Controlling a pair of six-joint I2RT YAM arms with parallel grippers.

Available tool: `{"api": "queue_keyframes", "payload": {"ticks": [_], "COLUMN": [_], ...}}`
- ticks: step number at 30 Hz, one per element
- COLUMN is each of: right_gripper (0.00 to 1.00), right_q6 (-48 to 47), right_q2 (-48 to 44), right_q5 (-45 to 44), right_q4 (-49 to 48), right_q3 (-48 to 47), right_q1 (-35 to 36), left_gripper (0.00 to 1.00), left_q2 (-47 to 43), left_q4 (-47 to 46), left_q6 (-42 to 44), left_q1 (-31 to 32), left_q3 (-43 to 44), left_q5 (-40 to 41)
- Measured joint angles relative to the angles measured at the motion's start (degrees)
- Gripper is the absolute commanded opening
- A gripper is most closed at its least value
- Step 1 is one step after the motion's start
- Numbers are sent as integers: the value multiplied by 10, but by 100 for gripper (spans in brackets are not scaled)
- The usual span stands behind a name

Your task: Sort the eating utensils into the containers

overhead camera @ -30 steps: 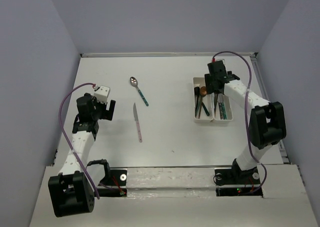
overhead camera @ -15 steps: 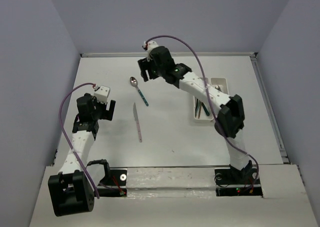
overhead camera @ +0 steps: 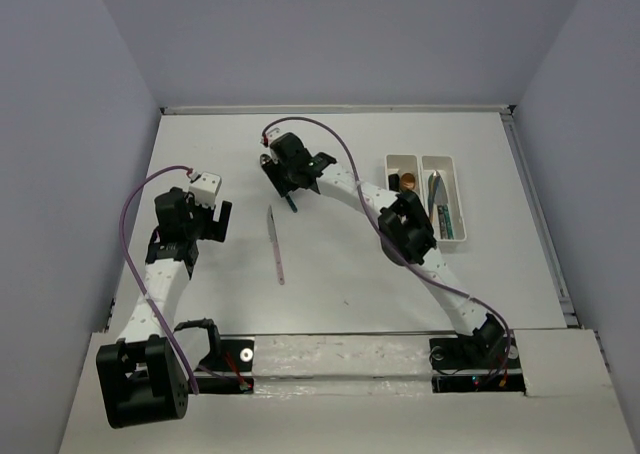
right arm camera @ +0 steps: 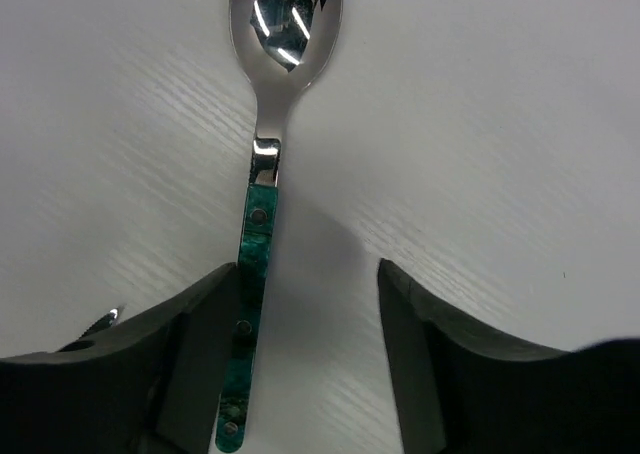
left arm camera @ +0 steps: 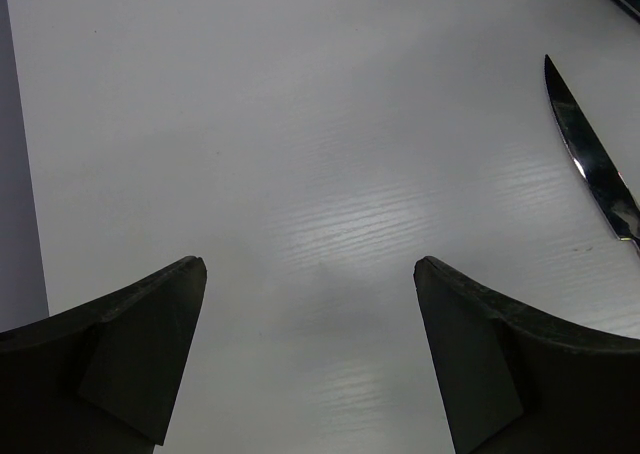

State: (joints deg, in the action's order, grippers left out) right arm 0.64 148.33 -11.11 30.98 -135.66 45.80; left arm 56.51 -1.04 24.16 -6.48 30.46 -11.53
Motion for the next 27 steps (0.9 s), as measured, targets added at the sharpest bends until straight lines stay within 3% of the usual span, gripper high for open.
{"api": "queue_keyframes", "payload": {"ticks": [5, 8, 17, 20, 22, 27], "right_gripper": [43, 51, 51, 34, 1, 0], "right_q6": [-5, -7, -6, -7, -5, 12], "right_q2": [10, 10, 15, 15, 15, -12], "right_q5": [-3, 11, 43, 55, 57, 48], "right_q4": [2, 4, 21, 21, 20, -16], "right_q3": [-5, -4, -3, -3, 1, 60], "right_q1": [3, 5, 7, 7, 7, 12], "left_gripper": [99, 99, 99, 99, 99, 99], "left_q2": [0, 0, 0, 0, 0, 0], "left_q4": [0, 0, 0, 0, 0, 0], "left_q6": [0, 0, 0, 0, 0, 0], "left_q1": [0, 0, 0, 0, 0, 0], "left_q3": [0, 0, 0, 0, 0, 0], "left_q5": [0, 0, 0, 0, 0, 0]}}
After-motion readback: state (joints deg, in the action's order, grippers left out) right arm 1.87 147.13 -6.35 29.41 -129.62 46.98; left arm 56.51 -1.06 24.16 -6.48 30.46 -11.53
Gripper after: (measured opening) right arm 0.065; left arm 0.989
